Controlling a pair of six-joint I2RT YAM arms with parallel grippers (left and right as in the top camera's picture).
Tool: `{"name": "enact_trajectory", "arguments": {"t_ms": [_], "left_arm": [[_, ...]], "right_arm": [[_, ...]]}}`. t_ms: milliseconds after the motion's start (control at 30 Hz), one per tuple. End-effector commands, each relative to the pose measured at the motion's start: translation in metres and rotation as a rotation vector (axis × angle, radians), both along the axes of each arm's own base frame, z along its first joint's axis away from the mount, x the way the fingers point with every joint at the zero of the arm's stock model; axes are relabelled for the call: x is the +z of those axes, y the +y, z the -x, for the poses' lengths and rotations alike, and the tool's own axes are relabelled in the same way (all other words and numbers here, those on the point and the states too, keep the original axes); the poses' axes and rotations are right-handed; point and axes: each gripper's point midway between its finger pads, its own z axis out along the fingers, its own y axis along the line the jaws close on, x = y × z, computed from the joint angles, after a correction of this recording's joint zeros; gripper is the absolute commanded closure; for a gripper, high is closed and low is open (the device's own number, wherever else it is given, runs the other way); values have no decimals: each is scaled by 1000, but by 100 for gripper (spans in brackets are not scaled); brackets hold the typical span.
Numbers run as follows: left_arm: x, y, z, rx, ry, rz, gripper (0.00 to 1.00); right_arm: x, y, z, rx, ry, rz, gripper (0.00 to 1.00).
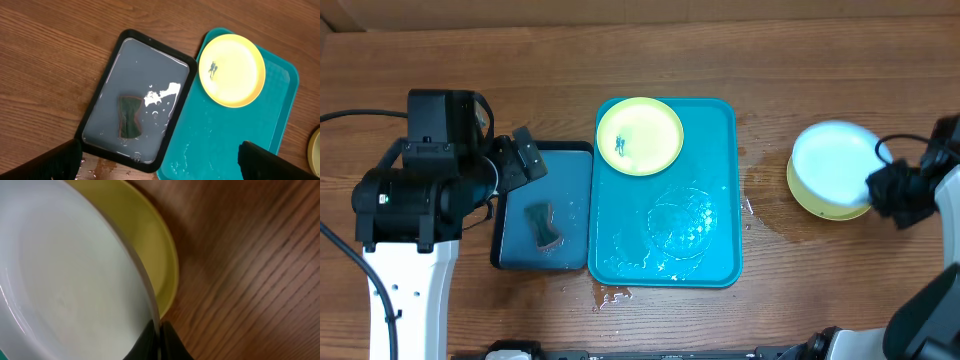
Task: Clean dirty plates on tray and stack at the side
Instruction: 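Carry the white plate right and set it on the yellow plate, then drag the remaining yellow plate to the tray center with right gripper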
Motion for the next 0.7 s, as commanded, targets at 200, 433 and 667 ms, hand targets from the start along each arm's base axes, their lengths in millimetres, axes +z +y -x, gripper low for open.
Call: {"name": "enact_trajectory", "arguments": {"t_ms": [200,433,667], "left_arm": [[-6,0,-8,-15,25,-2,0],[-12,-1,-11,-16,48,-3,0],[-21,-11,4,-46,125,52,0]], "right_arm": [[23,41,-32,304,-184,-84,44],[108,150,-75,817,-497,-54,47],[105,258,-105,1119,-597,117,48]]}}
